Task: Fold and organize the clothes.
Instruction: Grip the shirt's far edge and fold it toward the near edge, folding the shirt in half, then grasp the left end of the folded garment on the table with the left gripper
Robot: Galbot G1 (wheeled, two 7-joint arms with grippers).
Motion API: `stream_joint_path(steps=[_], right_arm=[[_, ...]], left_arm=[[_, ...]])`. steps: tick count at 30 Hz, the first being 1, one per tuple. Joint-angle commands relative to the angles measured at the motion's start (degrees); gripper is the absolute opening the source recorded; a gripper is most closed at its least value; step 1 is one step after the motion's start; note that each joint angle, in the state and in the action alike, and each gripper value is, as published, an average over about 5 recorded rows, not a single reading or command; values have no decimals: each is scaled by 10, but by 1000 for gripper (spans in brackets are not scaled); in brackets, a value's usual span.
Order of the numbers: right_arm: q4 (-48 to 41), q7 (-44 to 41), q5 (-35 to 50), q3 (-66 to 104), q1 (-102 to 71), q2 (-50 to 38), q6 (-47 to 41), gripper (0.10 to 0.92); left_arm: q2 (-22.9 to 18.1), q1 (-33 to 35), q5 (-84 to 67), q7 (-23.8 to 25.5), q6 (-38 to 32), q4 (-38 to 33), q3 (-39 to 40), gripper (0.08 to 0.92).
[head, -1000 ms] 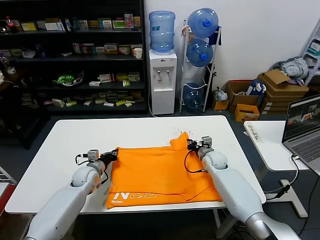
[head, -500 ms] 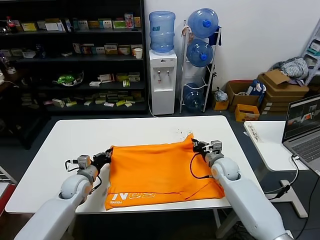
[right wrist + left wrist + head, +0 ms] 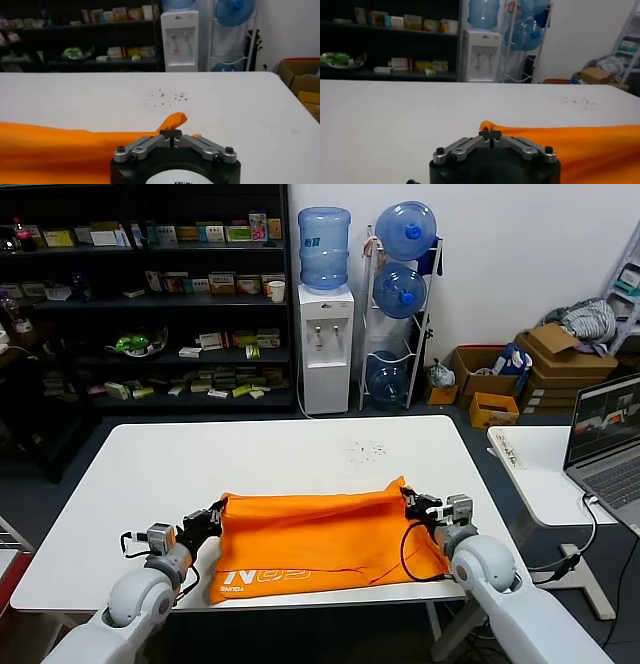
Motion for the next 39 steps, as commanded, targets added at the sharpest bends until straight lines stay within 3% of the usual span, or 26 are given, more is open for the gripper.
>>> stream_joint_path(steps=[1,9,12,27,33,39], right_arm=[[106,31,13,27,-88,-34,-33,124],[127,49,13,45,-113,-40,-56,126],[132,43,13,53,-118,-42,-58,163],[162,26,-12,139,-189,-46,-44,579],[173,20,-22,166,-222,-38,-34,749],[182,21,-25,168,-225,-27,-35,820]], left_arm=[[9,98,30,-16,-4,-95,-27,96],[4,129,31,-17,-1,-111,-40,96],[3,137,35,-4,1,-113,-42,129],[-9,181,9,-18,51,-136,-82,542],[-16,155,-43,-39,90,-115,-68,724],[-13,119,-65,-50,106,-70,-46,820]])
